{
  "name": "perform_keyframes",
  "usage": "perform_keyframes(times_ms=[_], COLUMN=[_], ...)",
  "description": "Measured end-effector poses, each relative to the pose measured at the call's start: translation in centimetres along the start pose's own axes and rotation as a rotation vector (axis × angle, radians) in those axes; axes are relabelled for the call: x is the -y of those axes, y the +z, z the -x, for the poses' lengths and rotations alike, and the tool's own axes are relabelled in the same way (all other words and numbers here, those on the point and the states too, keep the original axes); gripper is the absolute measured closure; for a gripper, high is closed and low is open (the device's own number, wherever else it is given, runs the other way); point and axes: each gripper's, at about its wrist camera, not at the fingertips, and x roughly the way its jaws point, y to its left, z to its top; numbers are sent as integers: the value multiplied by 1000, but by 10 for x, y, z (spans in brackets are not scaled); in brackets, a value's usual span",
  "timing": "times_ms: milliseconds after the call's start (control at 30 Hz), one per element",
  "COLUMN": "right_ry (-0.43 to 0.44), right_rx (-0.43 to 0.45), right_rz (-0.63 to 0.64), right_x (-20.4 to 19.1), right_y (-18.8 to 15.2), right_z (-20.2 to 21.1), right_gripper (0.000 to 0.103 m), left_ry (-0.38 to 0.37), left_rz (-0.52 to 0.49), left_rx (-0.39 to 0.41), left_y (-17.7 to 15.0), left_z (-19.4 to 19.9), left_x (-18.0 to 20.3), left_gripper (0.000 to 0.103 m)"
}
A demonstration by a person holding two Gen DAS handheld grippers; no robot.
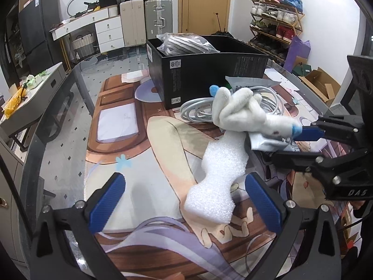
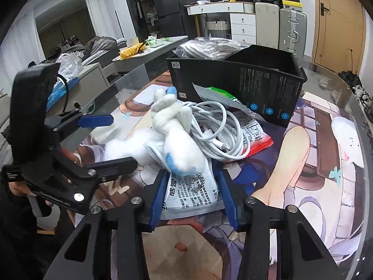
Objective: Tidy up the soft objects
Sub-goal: 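Grasp white foam with left tool while right tool grasps printed packet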
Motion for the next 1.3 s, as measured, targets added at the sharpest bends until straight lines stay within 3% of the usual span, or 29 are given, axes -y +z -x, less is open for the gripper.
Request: perform_keyframes(times_ms=[200,300,600,700,767,833,967,1300], right_ry=[33,54,67,66,67,68,70,62], right_rx=[19,30,79,88,93,99,116,181], right_rz=[-6,-11,1,3,4,7,13,14], right_x=[-1,-2,-4,-4,-4,-5,-6,-6], right_y=[-1,-1,-2,-2,-2,0,1,8], right_z=[9,15,40,45,47,48,54,73], right_gripper=[63,63,63,63,63,63,63,63], left_ry=[-12,-20,-46,-60,-78,-82,-101,-118], left_rz=[-23,-40,-81,-108,-127,-146,-174,-130], left_rx=[-29,-49,-13,5,15,20,32,81], left_y=[0,-1,-3,-5,-7,-8,-9,-8], left_z=[-3,-6,1,3,5,7,12,35], left_x=[4,6,14,18,22,26,34,35], left_gripper=[4,14,35,49,64,70,71,71])
